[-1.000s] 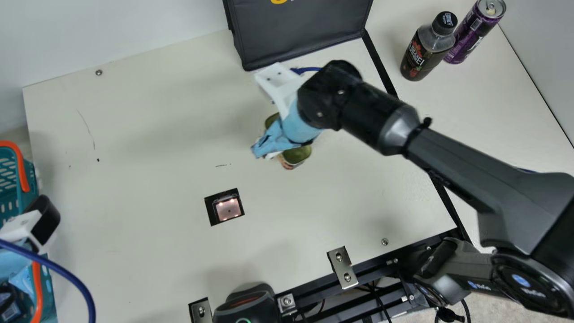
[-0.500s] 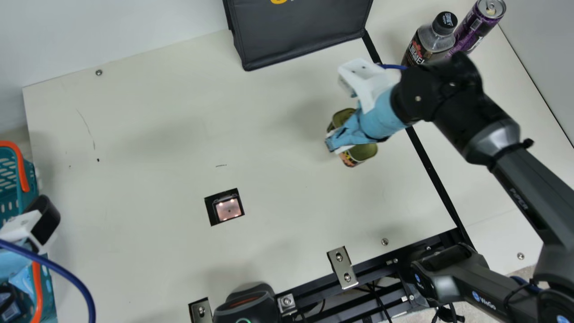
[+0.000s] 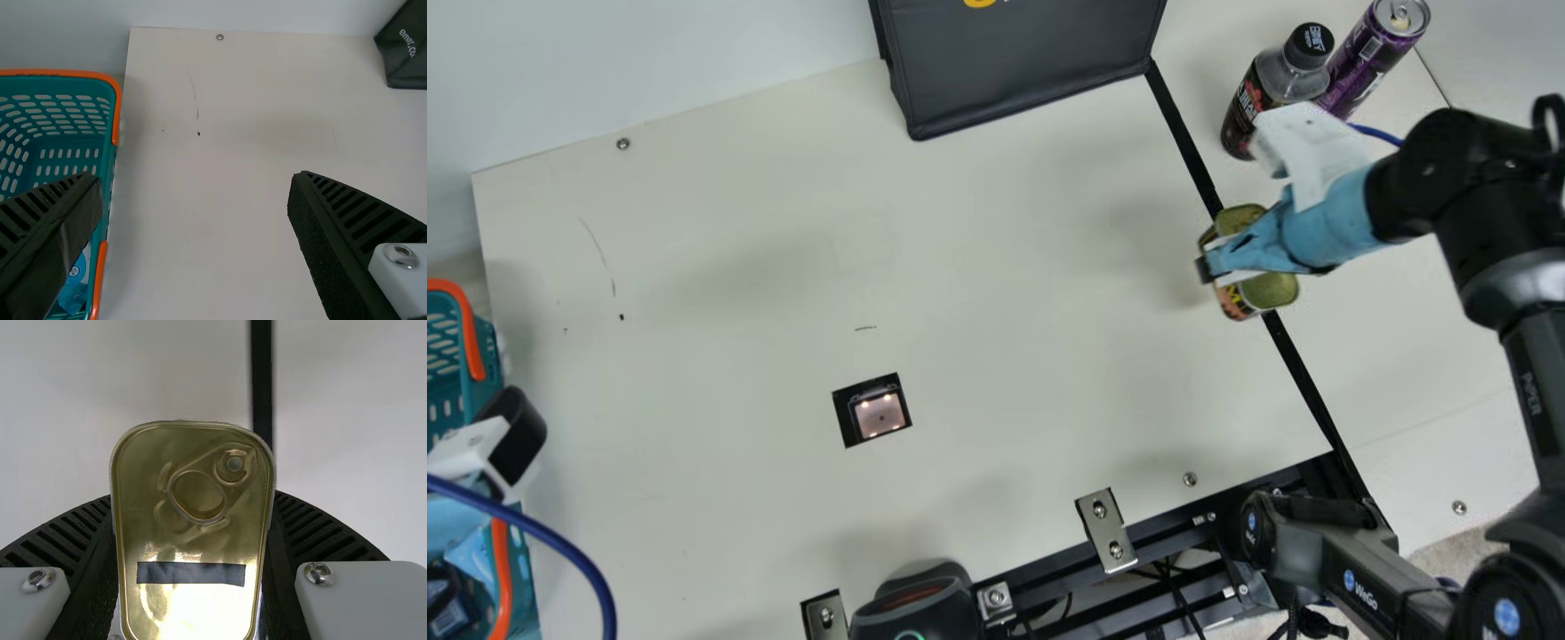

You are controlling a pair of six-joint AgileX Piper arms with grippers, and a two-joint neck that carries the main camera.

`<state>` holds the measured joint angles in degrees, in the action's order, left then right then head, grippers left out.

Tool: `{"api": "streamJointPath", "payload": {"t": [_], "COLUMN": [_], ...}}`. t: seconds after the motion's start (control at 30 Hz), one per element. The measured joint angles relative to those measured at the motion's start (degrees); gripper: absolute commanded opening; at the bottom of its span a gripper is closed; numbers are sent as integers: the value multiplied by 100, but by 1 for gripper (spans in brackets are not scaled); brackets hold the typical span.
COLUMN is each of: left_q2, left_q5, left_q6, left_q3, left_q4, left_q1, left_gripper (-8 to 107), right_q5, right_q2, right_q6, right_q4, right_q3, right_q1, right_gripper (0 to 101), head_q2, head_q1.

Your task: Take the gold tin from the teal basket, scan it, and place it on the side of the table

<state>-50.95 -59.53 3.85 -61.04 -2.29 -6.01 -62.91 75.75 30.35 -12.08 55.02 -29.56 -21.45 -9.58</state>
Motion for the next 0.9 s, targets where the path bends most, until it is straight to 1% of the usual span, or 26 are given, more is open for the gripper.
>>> {"api": "streamJointPath", "payload": {"t": [0.27, 0.47, 0.67, 0.9], "left_q2": [0, 0, 0, 0], "left_q5": [0, 0, 0, 0], "left_q6": [0, 0, 0, 0], "left_q3": [0, 0, 0, 0], "left_q4": [0, 0, 0, 0], "left_q1": [0, 0, 0, 0], "left_gripper": [90, 90, 90, 90], "right_q5": [39, 126, 260, 439], "right_q2": [383, 698, 1000, 1448], "right_q6": [759, 1126, 1293, 1420], "right_q4": [19, 58, 173, 255], "right_q3": [310, 582, 856, 1245], "right_q1": [-1340, -2033, -2365, -2437], "right_gripper": [0, 0, 0, 0], "head_q2": [0, -9, 0, 0], "head_q1": [0, 0, 0, 0]}}
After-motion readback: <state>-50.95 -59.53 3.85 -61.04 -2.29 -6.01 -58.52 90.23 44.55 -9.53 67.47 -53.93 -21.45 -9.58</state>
